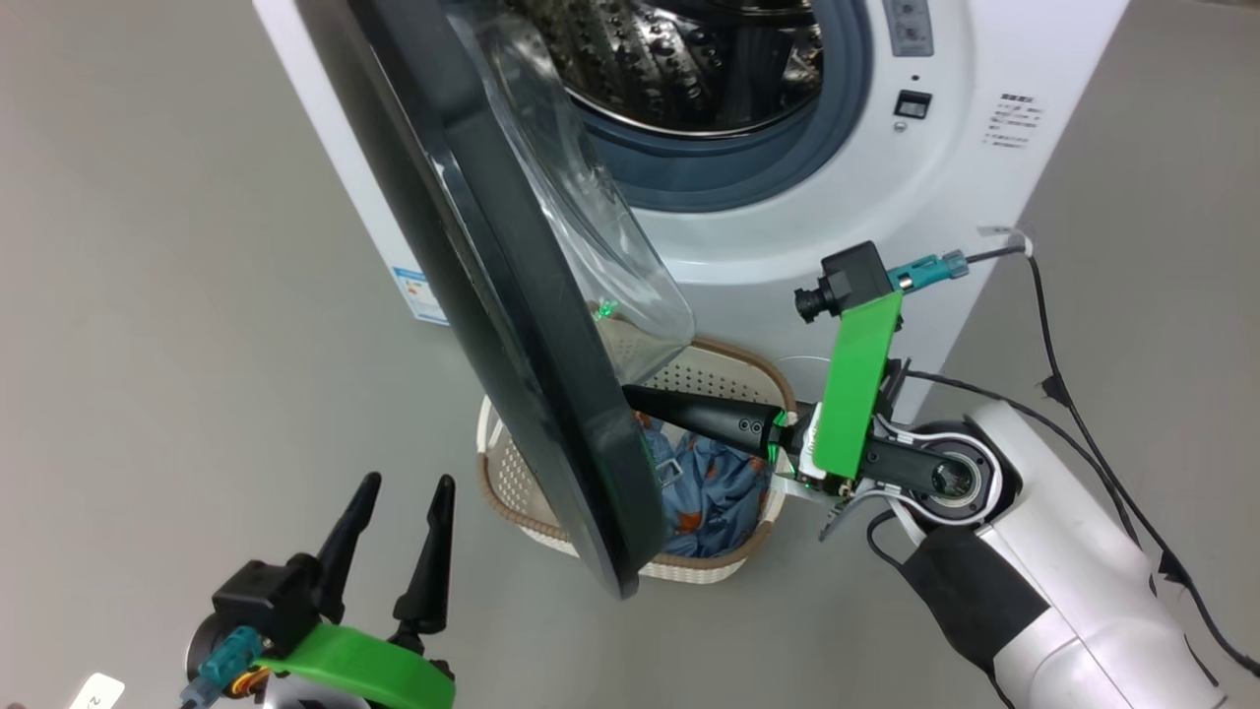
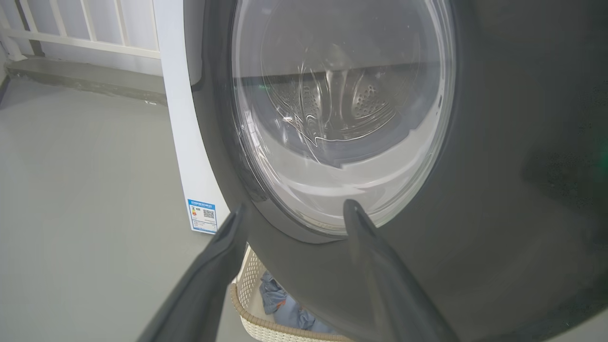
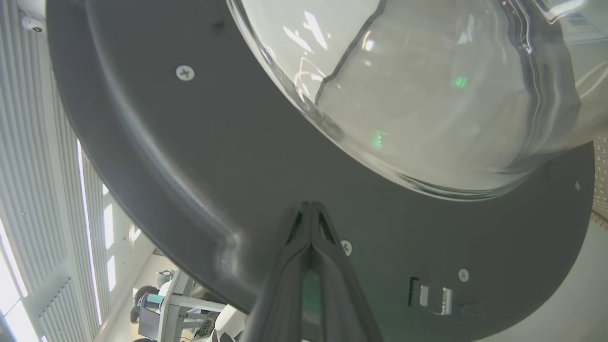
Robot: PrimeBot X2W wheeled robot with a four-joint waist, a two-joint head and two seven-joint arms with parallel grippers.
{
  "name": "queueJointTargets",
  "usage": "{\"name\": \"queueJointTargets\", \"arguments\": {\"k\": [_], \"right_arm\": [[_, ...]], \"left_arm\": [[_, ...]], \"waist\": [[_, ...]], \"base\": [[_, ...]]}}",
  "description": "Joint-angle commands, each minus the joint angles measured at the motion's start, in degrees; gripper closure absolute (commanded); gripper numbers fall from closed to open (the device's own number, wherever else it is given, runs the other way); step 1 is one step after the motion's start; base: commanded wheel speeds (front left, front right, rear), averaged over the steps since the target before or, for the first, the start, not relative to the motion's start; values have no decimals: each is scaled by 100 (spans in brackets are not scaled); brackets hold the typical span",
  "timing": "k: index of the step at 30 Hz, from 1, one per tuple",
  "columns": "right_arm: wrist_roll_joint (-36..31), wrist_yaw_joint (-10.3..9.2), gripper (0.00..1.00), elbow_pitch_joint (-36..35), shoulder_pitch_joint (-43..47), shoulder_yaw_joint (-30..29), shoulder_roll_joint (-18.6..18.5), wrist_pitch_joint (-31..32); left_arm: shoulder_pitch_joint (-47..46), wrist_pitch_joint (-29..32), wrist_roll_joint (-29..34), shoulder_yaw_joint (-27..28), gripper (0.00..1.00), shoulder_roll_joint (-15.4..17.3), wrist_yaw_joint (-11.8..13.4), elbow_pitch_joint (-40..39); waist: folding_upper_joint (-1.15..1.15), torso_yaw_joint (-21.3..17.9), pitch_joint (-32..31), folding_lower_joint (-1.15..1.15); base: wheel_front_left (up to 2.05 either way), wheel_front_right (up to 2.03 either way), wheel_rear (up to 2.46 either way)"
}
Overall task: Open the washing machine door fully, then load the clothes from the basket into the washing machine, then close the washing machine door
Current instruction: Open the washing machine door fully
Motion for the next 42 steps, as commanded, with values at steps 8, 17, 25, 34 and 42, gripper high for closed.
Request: {"name": "queueJointTargets", "arguments": {"k": [8,17,25,34,42], "right_arm": [[-122,10,57,-225,353,-78,-79,-369],[-151,10,0,-388,813,-227,-399,-768],[-157,10,0,-527,1340,-443,-771,-1220],[-343,10,0,-612,1875,-562,-1174,-1862],[-814,10,0,-465,2262,-428,-1649,-2822]], "left_arm": [[-32,-37,-22,238,0,184,-14,-76],[123,-37,-35,447,0,269,-14,-143],[300,-37,-10,644,0,309,-14,-212],[436,-37,21,767,0,309,-14,-241],[531,-37,33,834,0,310,-14,-252]], "waist": [[0,-328,-135,0],[0,-753,-242,0],[0,-1089,-331,0],[0,-1312,-435,0],[0,-1391,-510,0]], "base": [[0,0,0],[0,0,0],[0,0,0],[0,0,0],[0,0,0]]}}
